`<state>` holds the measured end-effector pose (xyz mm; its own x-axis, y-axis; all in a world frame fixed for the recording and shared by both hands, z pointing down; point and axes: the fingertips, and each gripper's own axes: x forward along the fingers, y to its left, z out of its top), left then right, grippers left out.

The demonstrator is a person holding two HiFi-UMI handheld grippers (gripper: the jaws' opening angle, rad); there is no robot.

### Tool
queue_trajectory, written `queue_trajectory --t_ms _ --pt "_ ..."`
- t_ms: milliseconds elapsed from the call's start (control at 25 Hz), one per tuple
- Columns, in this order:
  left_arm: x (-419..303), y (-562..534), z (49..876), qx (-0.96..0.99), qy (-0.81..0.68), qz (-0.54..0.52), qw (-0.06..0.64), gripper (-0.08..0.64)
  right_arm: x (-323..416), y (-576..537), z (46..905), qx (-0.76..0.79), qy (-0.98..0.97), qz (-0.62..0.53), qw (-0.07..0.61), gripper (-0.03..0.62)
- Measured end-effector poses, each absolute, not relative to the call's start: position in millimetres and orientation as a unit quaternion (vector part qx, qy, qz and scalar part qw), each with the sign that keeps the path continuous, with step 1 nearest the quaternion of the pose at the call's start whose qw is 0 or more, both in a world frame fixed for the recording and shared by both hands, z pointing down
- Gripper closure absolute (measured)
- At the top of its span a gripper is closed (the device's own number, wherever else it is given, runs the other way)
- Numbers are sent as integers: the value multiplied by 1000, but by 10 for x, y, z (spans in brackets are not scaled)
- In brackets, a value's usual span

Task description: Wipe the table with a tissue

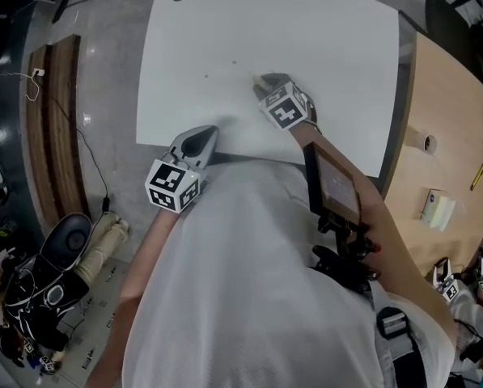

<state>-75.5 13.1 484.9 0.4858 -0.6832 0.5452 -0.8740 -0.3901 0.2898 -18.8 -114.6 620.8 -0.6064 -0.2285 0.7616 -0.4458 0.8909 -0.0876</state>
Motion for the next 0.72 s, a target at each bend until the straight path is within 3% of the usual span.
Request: queue_trajectory --t_ms 320,400,600,720 --pt "-720 -69 4905 837 -445 158 277 555 -422 -394 6200 39 -895 220 385 488" --pt "-737 -119 4890 842 -440 153 273 557 -404 -364 6111 30 -891 291 347 488" --pt "-994 -129 4928 839 -449 142 275 555 -290 -1012 5762 146 -870 441 165 488" --pt "-1142 -84 4968 829 -464 130 284 555 -90 -1474 5794 231 -860 420 175 488"
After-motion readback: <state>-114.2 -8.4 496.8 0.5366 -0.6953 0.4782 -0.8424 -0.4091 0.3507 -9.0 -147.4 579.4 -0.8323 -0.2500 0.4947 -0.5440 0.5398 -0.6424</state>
